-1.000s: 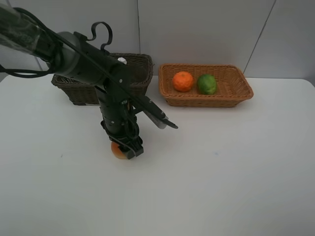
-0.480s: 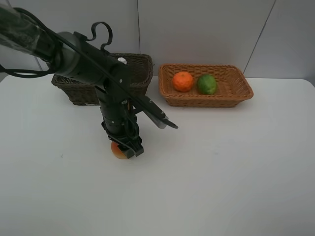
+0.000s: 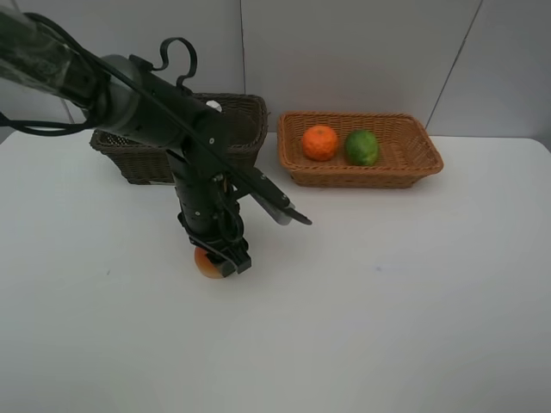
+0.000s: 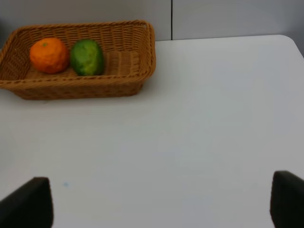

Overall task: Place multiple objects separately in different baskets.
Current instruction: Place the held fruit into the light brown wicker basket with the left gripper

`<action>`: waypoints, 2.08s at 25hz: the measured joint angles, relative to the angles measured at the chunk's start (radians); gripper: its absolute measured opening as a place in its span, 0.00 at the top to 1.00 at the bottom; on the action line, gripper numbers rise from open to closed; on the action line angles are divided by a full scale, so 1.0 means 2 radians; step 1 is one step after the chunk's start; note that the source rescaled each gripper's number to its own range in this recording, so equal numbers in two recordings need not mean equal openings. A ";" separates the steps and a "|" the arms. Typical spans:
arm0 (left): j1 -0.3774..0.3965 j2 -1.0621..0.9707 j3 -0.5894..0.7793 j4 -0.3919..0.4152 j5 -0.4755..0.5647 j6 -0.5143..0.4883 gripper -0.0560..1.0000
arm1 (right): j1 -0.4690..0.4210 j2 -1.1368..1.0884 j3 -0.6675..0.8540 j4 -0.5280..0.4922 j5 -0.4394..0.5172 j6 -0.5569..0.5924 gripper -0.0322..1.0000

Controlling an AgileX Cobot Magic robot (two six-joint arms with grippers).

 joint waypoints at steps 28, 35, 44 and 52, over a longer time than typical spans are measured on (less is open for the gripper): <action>-0.018 0.125 -0.433 -0.003 -0.051 -0.192 0.24 | 0.000 0.000 0.000 0.000 0.000 0.000 0.00; -0.018 0.170 -0.432 -0.002 -0.113 -0.190 0.24 | 0.000 0.000 0.000 0.000 0.000 0.000 0.00; -0.018 0.203 -0.430 -0.002 -0.117 -0.188 0.24 | 0.000 0.000 0.000 0.000 0.000 0.000 0.00; -0.018 0.205 -0.429 -0.002 -0.097 -0.187 0.24 | 0.000 0.000 0.000 0.000 0.000 0.000 0.00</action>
